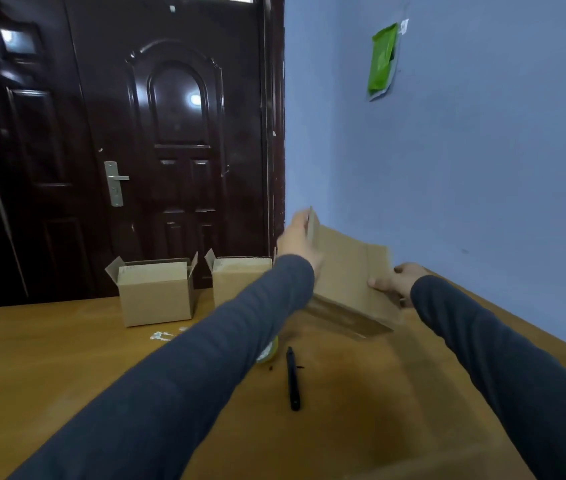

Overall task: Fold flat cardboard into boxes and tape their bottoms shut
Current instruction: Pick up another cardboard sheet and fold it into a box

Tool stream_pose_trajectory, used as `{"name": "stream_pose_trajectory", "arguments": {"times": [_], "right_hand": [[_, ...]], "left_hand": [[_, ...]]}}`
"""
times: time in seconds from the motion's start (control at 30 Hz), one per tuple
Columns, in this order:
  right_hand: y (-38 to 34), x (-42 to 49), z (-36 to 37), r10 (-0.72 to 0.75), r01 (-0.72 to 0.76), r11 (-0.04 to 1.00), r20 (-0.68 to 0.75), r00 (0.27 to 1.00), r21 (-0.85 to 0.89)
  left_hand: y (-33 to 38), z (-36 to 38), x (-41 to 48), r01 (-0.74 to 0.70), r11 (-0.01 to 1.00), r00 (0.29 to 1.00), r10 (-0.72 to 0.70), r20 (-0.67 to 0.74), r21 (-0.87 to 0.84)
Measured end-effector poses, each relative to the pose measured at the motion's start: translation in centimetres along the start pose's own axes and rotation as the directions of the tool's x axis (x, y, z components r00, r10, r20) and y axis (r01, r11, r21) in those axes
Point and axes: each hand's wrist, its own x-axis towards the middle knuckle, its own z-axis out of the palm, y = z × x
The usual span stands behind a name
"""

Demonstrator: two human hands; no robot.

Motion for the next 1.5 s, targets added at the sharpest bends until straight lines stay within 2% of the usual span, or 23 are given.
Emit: {"name": "stream_pose_trajectory", "arguments": {"times": [0.07, 0.17, 0.2, 0.27, 0.3, 0.43, 0.57, 0.73, 0.83, 0.93, 1.03, 1.13, 1.2, 1.27, 1.3, 1.43, 1.5], "right_hand": [[-1.9, -0.4, 0.9, -0.08, 0.077, 0.994, 0.026, 0.996, 0.082], [-4.8, -1.1, 3.1, -0.174, 0.176, 0.984, 0.087, 0.981, -0.017], [-5.8, -1.2, 4.0, -0.191, 0.197, 0.979, 0.089, 0.977, -0.056], [-7.6, -1.6, 6.0, -0.255, 0.262, 0.961, 0.078, 0.964, -0.087], [-8.5, -1.8, 7.1, -0.296, 0.302, 0.949, 0.08, 0.952, -0.084], [-11.3, -3.2, 11.6, -0.399, 0.406, 0.914, 0.155, 0.904, -0.017], [-13.0, -5.0, 16.2, -0.445, 0.45, 0.892, 0.286, 0.849, 0.052], [-13.4, -6.9, 21.6, -0.417, 0.387, 0.907, 0.488, 0.767, 0.166], [-13.0, -7.4, 23.9, -0.428, 0.324, 0.903, 0.529, 0.733, 0.281], [-12.6, -8.0, 25.7, -0.453, 0.343, 0.891, 0.541, 0.708, 0.297], [-12.2, -8.7, 27.0, -0.497, 0.34, 0.866, 0.562, 0.661, 0.366], [-11.2, -9.0, 28.2, -0.5, 0.377, 0.866, 0.571, 0.651, 0.327], [-10.2, -9.0, 28.5, -0.492, 0.386, 0.871, 0.568, 0.66, 0.305], [-9.1, -8.7, 28.7, -0.482, 0.375, 0.876, 0.578, 0.658, 0.303], [-8.7, -8.5, 28.6, -0.485, 0.366, 0.875, 0.589, 0.646, 0.318], [-7.3, -7.6, 28.4, -0.474, 0.261, 0.876, 0.624, 0.621, 0.406], [-6.7, -7.7, 28.3, -0.477, 0.2, 0.867, 0.642, 0.6, 0.457]], "left_hand": [[1.9, -3.0, 1.2, -0.022, 0.977, 0.998, 0.009, -0.063, -0.212], [4.0, -8.2, 3.1, -0.03, 0.95, 0.992, -0.01, -0.128, -0.311], [4.2, -10.1, 3.5, -0.035, 0.963, 0.99, -0.004, -0.144, -0.266], [4.9, -13.5, 3.4, -0.138, 0.987, 0.98, 0.147, -0.131, 0.077], [4.8, -15.2, 3.4, -0.171, 0.959, 0.972, 0.201, -0.119, 0.227], [5.1, -21.1, 1.8, -0.198, 0.892, 0.97, 0.239, -0.053, 0.406], [3.9, -25.8, -0.7, -0.15, 0.881, 0.986, 0.168, -0.001, 0.449], [1.9, -30.0, -3.5, -0.075, 0.934, 0.993, 0.038, 0.113, 0.349], [0.8, -31.9, -5.0, -0.035, 0.953, 0.992, -0.002, 0.123, 0.3], [0.0, -33.1, -5.9, -0.022, 0.956, 0.992, -0.016, 0.127, 0.294], [-0.3, -33.9, -6.7, -0.046, 0.938, 0.997, 0.021, 0.074, 0.343], [-1.7, -34.9, -7.0, -0.042, 0.941, 0.996, 0.065, -0.058, 0.337], [-3.4, -35.1, -6.6, 0.119, 0.953, 0.985, -0.076, -0.158, 0.279], [-5.7, -34.5, -6.1, 0.356, 0.929, 0.912, -0.322, -0.254, 0.1], [-6.9, -34.1, -6.1, 0.43, 0.903, 0.871, -0.41, -0.27, 0.016], [-10.7, -31.8, -7.9, 0.606, 0.76, 0.736, -0.648, -0.196, -0.236], [-11.8, -30.8, -8.3, 0.616, 0.714, 0.718, -0.683, -0.135, -0.333]]}}
